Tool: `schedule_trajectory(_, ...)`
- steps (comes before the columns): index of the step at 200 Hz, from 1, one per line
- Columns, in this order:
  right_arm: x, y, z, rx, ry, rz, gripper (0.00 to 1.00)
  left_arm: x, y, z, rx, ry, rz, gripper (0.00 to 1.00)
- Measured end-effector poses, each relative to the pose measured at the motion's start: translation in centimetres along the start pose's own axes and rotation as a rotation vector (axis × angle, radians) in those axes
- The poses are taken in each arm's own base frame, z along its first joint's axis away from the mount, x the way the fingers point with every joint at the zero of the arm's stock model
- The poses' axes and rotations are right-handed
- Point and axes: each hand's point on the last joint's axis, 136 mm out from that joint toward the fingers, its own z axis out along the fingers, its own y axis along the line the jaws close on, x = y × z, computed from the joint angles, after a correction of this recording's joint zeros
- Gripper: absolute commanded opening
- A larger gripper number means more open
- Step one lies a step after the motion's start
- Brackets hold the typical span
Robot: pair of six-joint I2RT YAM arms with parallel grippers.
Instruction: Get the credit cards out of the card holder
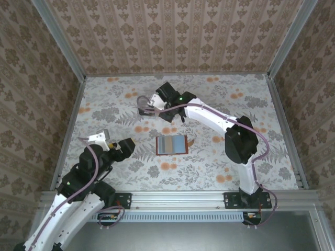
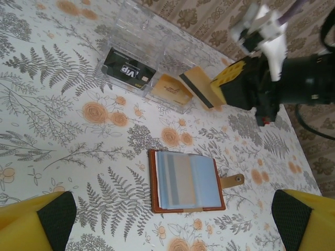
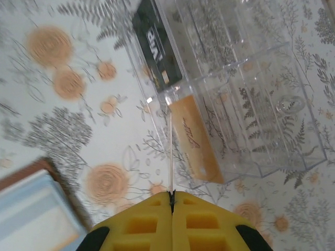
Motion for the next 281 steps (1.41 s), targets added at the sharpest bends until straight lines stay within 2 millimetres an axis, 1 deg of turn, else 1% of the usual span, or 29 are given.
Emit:
schedule_trajectory(20,0.9,0.0,1.4,0.023,0.046,-0.08,0.0,0.3,0.5,-0.1,-0.021,0.009,0.002,1.0)
schedule_trajectory(42,1.3,-0.2,2.3,0.043,0.07,-0.15,0.0,0.6,1.0,-0.2,-0.041,0.02,0.005,1.0)
schedule_trajectory(89,0.7,-0.7,3.2,0.08,0.06,-0.229,0.0,1.1,1.5,-0.2,-0.063,0.038,0.009,1.0)
schedule_trajectory(117,0.5,-0.6,4.5,0.082,0.063,-0.251,0.0,1.2,1.6,-0.2,-0.067,0.041,0.009,1.0)
schedule_trajectory(138,0.8,-0.4,5.4,0.08,0.074,-0.263,0.0,1.2,1.6,-0.2,-0.067,0.042,0.01,1.0)
schedule_trajectory(205,0.3,-1.0,6.3,0.116,0.062,-0.283,0.0,1.3,1.7,-0.1,-0.073,0.048,0.011,1.0)
schedule_trajectory(247,1.0,-0.4,7.6,0.101,0.084,-0.288,0.0,1.4,1.8,0.1,-0.081,0.057,0.013,1.0)
schedule_trajectory(261,1.3,-0.4,7.9,0.098,0.089,-0.288,0.08,1.4,1.8,0.1,-0.081,0.057,0.014,1.0)
schedule_trajectory(281,1.4,-0.6,7.9,0.1,0.091,-0.28,0.09,1.4,1.8,0.1,-0.082,0.056,0.015,1.0)
